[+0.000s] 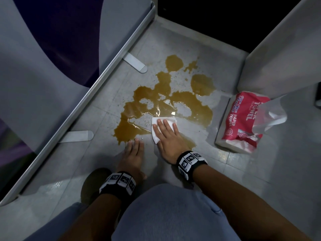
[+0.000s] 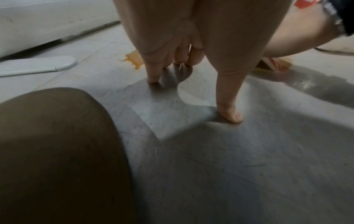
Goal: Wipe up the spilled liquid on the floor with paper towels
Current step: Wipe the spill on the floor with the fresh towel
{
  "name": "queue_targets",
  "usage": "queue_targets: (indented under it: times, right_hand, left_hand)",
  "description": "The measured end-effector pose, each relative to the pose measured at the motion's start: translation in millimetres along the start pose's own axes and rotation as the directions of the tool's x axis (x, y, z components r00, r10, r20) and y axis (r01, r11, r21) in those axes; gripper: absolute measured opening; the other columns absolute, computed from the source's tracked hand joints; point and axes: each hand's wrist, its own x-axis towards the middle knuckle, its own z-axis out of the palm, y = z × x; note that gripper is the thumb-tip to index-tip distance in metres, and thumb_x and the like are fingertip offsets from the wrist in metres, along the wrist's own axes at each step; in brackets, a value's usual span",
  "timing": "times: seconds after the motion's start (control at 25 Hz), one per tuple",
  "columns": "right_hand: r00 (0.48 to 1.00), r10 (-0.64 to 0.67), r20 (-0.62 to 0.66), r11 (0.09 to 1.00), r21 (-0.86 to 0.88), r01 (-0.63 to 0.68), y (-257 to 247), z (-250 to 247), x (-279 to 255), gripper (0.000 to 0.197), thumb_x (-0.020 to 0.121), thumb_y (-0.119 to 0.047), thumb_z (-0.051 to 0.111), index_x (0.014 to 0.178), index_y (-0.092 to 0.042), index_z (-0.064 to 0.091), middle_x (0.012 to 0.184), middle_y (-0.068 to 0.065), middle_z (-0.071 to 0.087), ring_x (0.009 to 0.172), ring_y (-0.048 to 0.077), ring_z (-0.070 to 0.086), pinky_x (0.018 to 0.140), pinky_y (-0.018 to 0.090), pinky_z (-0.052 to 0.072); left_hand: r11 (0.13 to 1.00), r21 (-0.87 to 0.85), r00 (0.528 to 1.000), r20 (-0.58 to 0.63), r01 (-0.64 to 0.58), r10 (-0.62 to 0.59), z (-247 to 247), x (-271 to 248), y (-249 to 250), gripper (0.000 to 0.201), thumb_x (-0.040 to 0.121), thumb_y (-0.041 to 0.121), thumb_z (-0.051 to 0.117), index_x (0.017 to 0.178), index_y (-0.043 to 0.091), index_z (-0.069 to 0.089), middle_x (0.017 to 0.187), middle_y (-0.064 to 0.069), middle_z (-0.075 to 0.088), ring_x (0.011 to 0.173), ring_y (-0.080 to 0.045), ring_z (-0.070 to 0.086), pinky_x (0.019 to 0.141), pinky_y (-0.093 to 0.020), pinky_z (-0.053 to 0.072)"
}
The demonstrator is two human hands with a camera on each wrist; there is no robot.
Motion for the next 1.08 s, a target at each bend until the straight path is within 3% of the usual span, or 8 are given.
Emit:
queue_targets:
  times: [0.2, 0.36, 0.52, 0.6, 0.68, 0.84, 0.92, 1.08]
  right_hand:
    - [0.971, -0.224, 0.081, 0.972, -0.047, 0.229, 35.2, -10.9, -14.5, 0.065, 0.1, -0.034, 0.024, 0.161, -0.018, 0.006, 0.168, 0.005, -0.002, 0.155, 0.024, -0.006, 0.125, 0.046, -0.004]
    - [0.958, -0.269, 0.1, 0.961, -0.037, 0.273, 47.7, -13.4, -24.8, 0.065, 0.102, -0.037, 0.026, 0.161, -0.02, 0.005, 0.168, 0.004, -0.004, 0.155, 0.023, -0.006, 0.125, 0.047, -0.003]
    - [0.976, -0.216, 0.012, 0.966, 0.152, 0.212, 40.5, -22.9, -31.5, 0.066, 0.101, -0.056, 0.023, 0.158, -0.021, 0.025, 0.167, 0.002, 0.013, 0.155, 0.019, 0.003, 0.126, 0.042, 0.001]
    - [0.964, -0.14, -0.227, 0.941, 0.272, 0.201, 30.0, -24.3, -33.4, 0.054, 0.104, -0.046, 0.034, 0.145, -0.016, 0.051, 0.154, 0.005, 0.044, 0.147, 0.022, 0.03, 0.123, 0.042, 0.02]
    - [0.913, -0.028, -0.407, 0.959, 0.246, 0.139, 20.3, -19.1, -31.5, 0.041, 0.101, -0.033, 0.047, 0.131, -0.009, 0.062, 0.132, 0.009, 0.06, 0.125, 0.026, 0.051, 0.107, 0.043, 0.043]
    - [0.945, 0.068, -0.319, 0.995, 0.096, -0.04, 6.9, 0.9, -29.9, 0.05, 0.094, -0.03, 0.054, 0.139, -0.007, 0.053, 0.136, 0.015, 0.054, 0.123, 0.033, 0.049, 0.105, 0.045, 0.044]
    - [0.955, 0.074, -0.288, 0.996, 0.059, -0.06, 4.8, 8.6, -29.5, 0.051, 0.092, -0.023, 0.058, 0.14, -0.007, 0.053, 0.138, 0.017, 0.054, 0.125, 0.036, 0.049, 0.105, 0.047, 0.044]
    - [0.947, 0.028, -0.319, 0.999, 0.042, -0.015, 7.4, 13.6, -34.7, 0.049, 0.084, -0.012, 0.069, 0.132, -0.007, 0.061, 0.124, 0.016, 0.063, 0.11, 0.035, 0.058, 0.09, 0.046, 0.052]
  left_hand:
    - [0.999, -0.001, 0.997, -0.07, -0.033, 0.033, 4.2, -3.4, -3.6, 0.127, 0.075, 0.044, 0.078, 0.154, 0.011, -0.016, 0.163, -0.008, -0.018, 0.15, -0.031, -0.015, 0.121, -0.04, 0.001]
    - [0.998, 0.007, 0.993, -0.098, -0.064, 0.064, 8.7, -0.9, -5.6, 0.126, 0.075, 0.043, 0.077, 0.154, 0.008, -0.015, 0.163, -0.011, -0.014, 0.15, -0.034, -0.013, 0.121, -0.041, 0.0]
    - [0.998, 0.0, 0.993, -0.102, -0.061, 0.061, 12.7, 2.6, -6.2, 0.125, 0.075, 0.043, 0.077, 0.154, 0.007, -0.014, 0.163, -0.012, -0.014, 0.15, -0.034, -0.012, 0.123, -0.043, 0.003]
    - [0.998, 0.013, 0.992, -0.111, -0.059, 0.06, 13.4, 3.5, -6.2, 0.125, 0.075, 0.044, 0.077, 0.154, 0.007, -0.013, 0.163, -0.012, -0.013, 0.15, -0.034, -0.012, 0.123, -0.043, 0.004]
    - [0.998, 0.029, 0.99, -0.121, -0.062, 0.065, 14.7, 4.1, -7.1, 0.125, 0.074, 0.044, 0.078, 0.154, 0.007, -0.011, 0.163, -0.013, -0.011, 0.15, -0.035, -0.01, 0.123, -0.043, 0.004]
    - [0.991, 0.094, 0.978, -0.174, -0.097, 0.113, 16.9, 4.5, -8.9, 0.128, 0.065, 0.048, 0.082, 0.155, 0.002, 0.003, 0.163, -0.018, 0.004, 0.15, -0.039, 0.003, 0.122, -0.045, 0.007]
    - [0.991, 0.086, 0.972, -0.206, -0.1, 0.116, 19.3, 4.7, -9.6, 0.13, 0.057, 0.044, 0.088, 0.153, -0.001, 0.012, 0.161, -0.021, 0.015, 0.148, -0.043, 0.013, 0.12, -0.046, 0.013]
    - [0.991, 0.071, 0.969, -0.214, -0.111, 0.124, 20.8, 4.2, -8.8, 0.125, 0.065, 0.046, 0.085, 0.154, 0.001, 0.009, 0.162, -0.019, 0.01, 0.149, -0.041, 0.01, 0.12, -0.044, 0.012]
